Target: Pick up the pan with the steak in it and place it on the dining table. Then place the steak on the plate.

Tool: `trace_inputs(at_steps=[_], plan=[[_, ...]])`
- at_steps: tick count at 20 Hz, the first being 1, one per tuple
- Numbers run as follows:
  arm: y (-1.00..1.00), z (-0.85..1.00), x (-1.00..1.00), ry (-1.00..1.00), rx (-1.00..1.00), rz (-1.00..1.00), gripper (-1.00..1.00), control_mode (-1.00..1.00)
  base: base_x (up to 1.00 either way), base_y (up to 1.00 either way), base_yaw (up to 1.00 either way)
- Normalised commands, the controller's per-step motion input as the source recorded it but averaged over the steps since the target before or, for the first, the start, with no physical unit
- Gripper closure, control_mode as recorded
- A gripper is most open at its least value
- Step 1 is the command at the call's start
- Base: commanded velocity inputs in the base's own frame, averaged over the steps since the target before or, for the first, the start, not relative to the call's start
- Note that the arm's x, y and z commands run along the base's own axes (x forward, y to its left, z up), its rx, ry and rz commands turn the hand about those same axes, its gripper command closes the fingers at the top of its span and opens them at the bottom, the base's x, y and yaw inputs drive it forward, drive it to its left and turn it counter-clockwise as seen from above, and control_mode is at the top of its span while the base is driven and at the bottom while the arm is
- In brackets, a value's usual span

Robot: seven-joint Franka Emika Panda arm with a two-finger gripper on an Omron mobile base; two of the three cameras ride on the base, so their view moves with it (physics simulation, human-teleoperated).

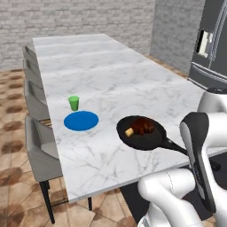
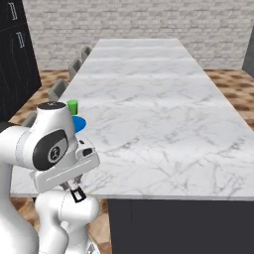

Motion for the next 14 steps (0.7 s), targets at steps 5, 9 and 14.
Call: trace_inputs(at_steps=[5,9,14], plan=[[0.18,-0.27,0.37,0.00,-0.05,-0.03,1.00,-1.00,0.00,0.00,0.00],[0.14,-0.30,0.49,0.01,-0.05,-0.03,1.00,-1.00,0.00,0.00,0.00],[0.14,-0.31,0.44,0.03,-0.04,-0.01,1.00,-1.00,0.00,0.00,0.00]])
